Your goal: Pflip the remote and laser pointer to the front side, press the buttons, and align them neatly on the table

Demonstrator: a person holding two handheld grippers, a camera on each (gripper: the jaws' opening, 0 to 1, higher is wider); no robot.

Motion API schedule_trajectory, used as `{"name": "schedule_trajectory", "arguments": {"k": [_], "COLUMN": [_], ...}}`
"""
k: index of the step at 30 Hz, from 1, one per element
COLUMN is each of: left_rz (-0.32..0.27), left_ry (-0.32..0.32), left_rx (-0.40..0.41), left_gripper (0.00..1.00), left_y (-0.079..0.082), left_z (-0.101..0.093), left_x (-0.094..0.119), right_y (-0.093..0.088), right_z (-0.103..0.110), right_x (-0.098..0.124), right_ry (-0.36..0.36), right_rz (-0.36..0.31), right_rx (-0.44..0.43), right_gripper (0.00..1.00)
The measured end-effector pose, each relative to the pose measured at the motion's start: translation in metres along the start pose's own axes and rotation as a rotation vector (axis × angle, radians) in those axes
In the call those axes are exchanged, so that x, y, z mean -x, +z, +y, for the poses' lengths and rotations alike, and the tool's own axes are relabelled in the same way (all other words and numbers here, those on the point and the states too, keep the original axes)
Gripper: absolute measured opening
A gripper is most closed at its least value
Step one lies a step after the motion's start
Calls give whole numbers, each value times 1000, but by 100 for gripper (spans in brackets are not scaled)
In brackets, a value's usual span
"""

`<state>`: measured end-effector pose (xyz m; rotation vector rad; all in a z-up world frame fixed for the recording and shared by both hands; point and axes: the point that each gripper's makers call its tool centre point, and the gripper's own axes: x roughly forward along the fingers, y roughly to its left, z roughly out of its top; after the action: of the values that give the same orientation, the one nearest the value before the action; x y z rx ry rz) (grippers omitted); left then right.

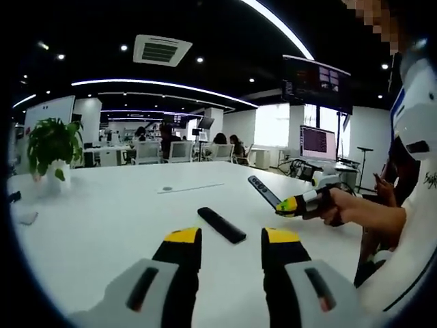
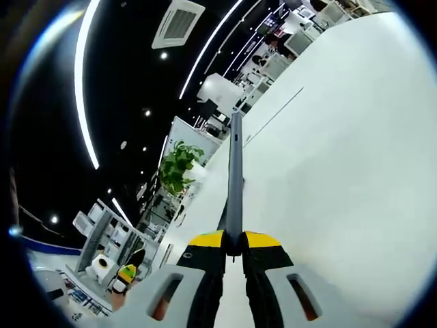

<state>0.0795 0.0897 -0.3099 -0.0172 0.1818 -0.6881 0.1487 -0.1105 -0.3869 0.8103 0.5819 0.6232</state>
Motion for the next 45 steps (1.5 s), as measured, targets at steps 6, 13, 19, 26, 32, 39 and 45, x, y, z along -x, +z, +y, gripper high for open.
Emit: {"name": "schedule_trajectory", "arguments": {"k": [6,13,19,26,32,39,45], "left_rz": [4,2,-2,3,1,0,2], "left_ry": [14,20,18,17,13,8,16], "left_rx": [-45,-54,-36,-41,-32,-35,-29], "left_gripper": [36,36,35,35,35,35,35], "left_y": [1,1,-3,-3,-2,-2,-3], "left_z": [-6,-10,-12,-14,-14,-16,-12], "left_x": [2,5,5,8,8,6,6], "right_y": [0,1,-1,-6,-2,1,9], "right_z": [-6,-12,-18,-22,-17,-18,-19], "right_x": [-4,-2,-1,-5,-10,-10,-10], "right_ry": [-18,-45,-94,-125,-120,-127,-127], "right_rz": [9,8,7,24,22,5,-25], "right_rx": [2,12,48,70,82,71,50], "right_gripper": [12,12,12,12,12,12,12]}}
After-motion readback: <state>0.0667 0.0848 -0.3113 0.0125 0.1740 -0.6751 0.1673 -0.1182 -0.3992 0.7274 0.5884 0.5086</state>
